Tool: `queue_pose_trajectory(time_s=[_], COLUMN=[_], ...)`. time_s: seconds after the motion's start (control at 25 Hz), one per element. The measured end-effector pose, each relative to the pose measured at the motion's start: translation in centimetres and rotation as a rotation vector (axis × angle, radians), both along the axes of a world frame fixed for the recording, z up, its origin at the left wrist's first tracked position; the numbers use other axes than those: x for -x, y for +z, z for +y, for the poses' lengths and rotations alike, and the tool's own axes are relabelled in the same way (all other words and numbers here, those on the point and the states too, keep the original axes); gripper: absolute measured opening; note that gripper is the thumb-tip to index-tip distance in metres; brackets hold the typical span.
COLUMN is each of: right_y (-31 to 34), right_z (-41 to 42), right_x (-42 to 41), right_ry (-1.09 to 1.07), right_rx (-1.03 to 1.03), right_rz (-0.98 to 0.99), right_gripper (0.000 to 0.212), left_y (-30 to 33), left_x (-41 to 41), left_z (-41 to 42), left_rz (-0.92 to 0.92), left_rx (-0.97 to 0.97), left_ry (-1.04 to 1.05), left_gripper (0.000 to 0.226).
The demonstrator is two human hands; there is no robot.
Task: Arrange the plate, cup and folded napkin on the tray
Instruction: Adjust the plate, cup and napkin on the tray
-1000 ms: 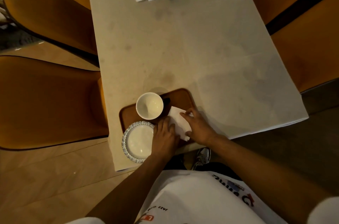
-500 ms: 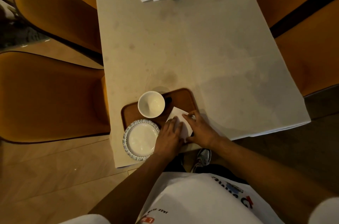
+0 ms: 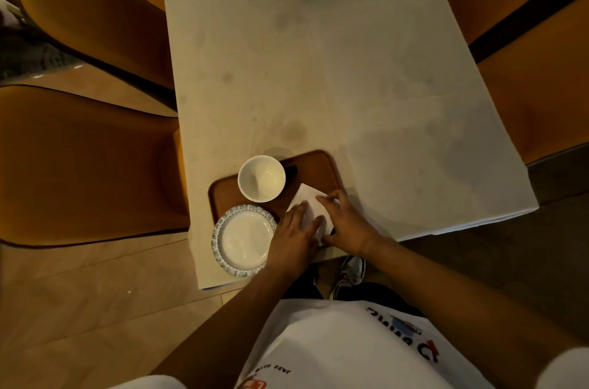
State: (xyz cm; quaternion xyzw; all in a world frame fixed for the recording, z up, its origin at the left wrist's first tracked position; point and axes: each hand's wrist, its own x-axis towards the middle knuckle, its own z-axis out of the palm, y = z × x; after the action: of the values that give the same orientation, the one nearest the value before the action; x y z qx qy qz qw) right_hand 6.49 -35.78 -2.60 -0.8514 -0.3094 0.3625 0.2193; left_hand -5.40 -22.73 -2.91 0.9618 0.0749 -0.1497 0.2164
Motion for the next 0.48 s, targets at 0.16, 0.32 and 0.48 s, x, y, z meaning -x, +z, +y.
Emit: queue_pose_trajectory(time_s=[0.16,0.32,0.48], right_y=[-0.05,0.37,0.71], right_z=[0.11,0.28,0.35], right_x=[0.10,-0.22,0.07], right_ry=[-0.006,-0.017,-0.028], right_rx=[0.017,0.023,0.039], right_rz=[0.003,0.053,0.066], right_gripper=[0.103,0.103,0.099], left_y=[-0.09,-0.12,-0.07], left_x=[0.04,-0.04,0.01], left_z=[-0.12,-0.07,-0.19], left_rz=[0.008,-0.008,0.000], left_rx=[-0.009,0.002,-0.005], left_ry=[0.007,0.012,0.006], left_gripper=[0.057,0.057,0.058])
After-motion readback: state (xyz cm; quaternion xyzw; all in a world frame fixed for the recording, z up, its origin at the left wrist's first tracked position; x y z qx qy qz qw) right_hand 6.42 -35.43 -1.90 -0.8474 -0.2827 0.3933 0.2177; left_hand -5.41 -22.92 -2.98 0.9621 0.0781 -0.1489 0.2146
